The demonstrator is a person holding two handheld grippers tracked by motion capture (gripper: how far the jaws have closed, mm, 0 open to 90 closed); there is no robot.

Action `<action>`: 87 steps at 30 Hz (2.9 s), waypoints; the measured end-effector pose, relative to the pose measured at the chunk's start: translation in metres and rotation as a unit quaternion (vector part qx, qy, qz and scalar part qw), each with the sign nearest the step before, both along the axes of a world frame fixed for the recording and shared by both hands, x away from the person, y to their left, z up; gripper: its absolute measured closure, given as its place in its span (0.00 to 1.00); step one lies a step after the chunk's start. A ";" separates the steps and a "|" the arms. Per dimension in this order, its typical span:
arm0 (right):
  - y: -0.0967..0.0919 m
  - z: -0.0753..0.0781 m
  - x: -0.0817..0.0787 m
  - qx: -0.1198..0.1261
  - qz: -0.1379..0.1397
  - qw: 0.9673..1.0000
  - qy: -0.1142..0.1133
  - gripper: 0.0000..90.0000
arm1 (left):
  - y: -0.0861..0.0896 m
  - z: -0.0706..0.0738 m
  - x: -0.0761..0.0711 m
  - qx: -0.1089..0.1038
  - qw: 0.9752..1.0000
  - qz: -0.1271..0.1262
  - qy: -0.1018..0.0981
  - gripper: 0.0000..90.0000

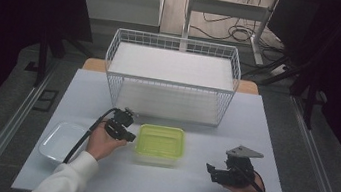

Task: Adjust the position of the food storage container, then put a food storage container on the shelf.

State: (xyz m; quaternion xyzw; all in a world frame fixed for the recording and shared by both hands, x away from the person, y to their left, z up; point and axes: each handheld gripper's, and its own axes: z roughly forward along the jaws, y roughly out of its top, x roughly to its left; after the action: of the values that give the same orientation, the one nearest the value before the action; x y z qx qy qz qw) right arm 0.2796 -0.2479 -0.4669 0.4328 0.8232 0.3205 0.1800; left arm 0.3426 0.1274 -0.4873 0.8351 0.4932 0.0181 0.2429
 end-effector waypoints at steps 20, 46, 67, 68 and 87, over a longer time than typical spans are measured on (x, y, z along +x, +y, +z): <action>-0.003 0.000 -0.002 -0.002 -0.005 1.000 -0.007 0.21 | 0.038 0.046 -0.044 -0.076 0.994 0.022 -0.075 0.49; 0.023 0.002 0.006 0.027 0.020 0.999 -0.008 0.20 | 0.051 0.035 -0.048 -0.114 0.991 0.023 -0.059 0.21; 0.050 0.006 0.030 0.123 -0.003 0.992 0.033 0.22 | 0.037 0.028 -0.042 -0.179 0.980 0.070 -0.049 0.26; 0.050 0.006 0.032 0.127 -0.001 0.991 0.037 0.23 | 0.037 0.027 -0.042 -0.183 0.979 0.073 -0.046 0.27; 0.058 -0.003 0.068 0.161 0.005 0.981 0.110 0.40 | 0.025 -0.008 -0.009 -0.206 0.973 0.100 0.029 0.42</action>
State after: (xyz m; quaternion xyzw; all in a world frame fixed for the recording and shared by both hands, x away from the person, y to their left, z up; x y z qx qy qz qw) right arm 0.3473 -0.1896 -0.4700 0.4843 0.7781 0.3998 0.0147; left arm 0.3334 0.1521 -0.4953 0.7139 0.5737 -0.0840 0.3927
